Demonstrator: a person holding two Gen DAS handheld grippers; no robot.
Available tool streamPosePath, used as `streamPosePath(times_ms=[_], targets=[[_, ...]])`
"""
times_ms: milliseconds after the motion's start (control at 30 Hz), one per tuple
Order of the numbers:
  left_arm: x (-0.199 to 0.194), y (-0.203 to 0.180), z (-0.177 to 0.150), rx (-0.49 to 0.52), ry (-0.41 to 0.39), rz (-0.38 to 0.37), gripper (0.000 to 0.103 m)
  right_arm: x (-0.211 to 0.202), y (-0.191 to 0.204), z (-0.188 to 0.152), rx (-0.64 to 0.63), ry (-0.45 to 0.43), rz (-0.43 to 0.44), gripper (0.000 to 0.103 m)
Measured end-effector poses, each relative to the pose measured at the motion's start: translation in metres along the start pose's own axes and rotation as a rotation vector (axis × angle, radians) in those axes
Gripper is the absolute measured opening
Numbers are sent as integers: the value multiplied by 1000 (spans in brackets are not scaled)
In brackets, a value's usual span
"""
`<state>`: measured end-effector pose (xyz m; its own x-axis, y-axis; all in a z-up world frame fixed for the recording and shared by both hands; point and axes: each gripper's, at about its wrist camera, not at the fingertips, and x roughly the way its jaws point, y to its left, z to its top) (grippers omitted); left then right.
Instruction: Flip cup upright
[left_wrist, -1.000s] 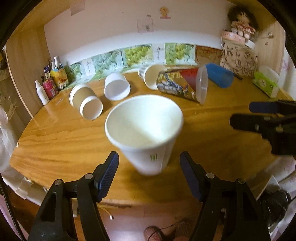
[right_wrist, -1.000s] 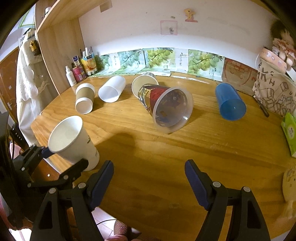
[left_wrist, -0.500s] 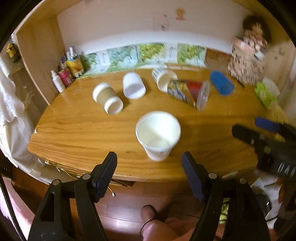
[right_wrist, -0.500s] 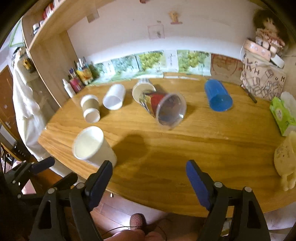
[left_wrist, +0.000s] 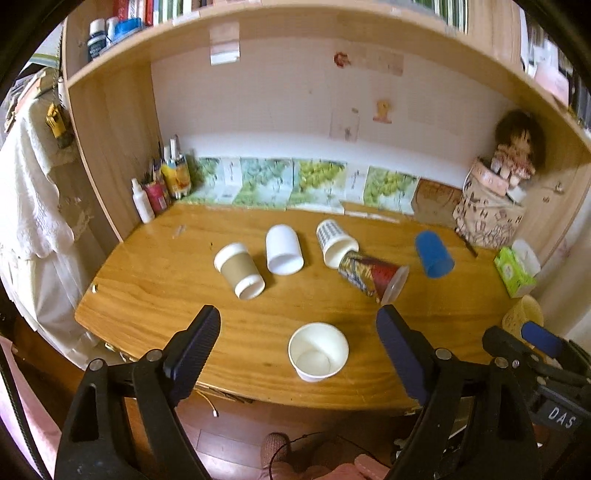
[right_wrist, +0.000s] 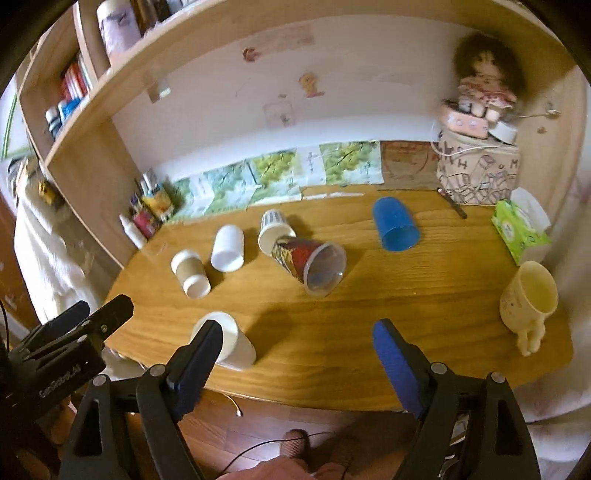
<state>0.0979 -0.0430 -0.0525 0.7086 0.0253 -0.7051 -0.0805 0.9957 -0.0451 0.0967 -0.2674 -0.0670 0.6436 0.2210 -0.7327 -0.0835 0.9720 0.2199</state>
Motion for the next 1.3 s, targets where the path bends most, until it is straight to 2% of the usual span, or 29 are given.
streamPosePath(times_ms=[100,133,167,400,667,933,1300], targets=[[-13,6,5,-14,-33,-15,95,-19,9,2,15,-50,-27,92],[-18,9,6,-21,-47,-20,100,-24,11,2,18,-67,-39,100],[-22,12,7,-29,-63,-24,101,-28,14,1,18,-87,-52,103],[-41,20,-3,0,-180,59,102,-54,36,-10,4,-199,-100,103],[-46,36,-11,-22,-214,77,102,-77,55,-29,-14,-346,-125,103],[-53,40,-11,-18,-267,102,102,-83,66,-32,-33,-398,-129,103],[-54,34,-7,40,-305,62,102,-80,68,-29,-18,-395,-143,103]])
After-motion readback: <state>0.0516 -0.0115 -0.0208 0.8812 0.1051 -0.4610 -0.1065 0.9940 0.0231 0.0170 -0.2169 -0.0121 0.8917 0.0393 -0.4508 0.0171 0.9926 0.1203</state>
